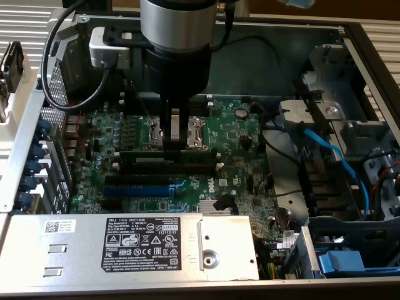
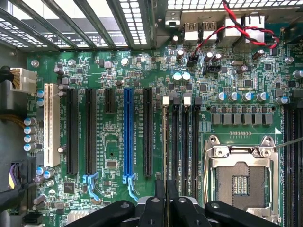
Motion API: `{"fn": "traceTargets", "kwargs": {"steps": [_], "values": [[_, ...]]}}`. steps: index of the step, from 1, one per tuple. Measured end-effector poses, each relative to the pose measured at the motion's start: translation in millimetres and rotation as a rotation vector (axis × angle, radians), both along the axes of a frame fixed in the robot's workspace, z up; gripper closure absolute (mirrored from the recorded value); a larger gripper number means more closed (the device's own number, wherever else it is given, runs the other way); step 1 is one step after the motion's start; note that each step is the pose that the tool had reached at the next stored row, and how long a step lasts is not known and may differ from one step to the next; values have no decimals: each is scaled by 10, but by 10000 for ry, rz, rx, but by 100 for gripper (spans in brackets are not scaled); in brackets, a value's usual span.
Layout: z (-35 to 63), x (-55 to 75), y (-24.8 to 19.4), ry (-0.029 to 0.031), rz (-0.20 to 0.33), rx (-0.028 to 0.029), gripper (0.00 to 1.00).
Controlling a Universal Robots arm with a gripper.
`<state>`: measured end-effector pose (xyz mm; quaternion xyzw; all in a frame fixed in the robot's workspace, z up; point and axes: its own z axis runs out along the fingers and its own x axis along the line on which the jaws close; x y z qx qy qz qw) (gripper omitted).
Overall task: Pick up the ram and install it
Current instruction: 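Insert the ram into the slot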
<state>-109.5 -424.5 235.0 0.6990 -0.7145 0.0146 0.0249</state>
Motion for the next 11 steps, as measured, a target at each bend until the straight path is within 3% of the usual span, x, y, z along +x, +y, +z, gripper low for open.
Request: {"fn": "traceTargets", "kwargs": {"steps": [11], "values": [[-10, 1, -2, 1, 1, 0, 87]]}}
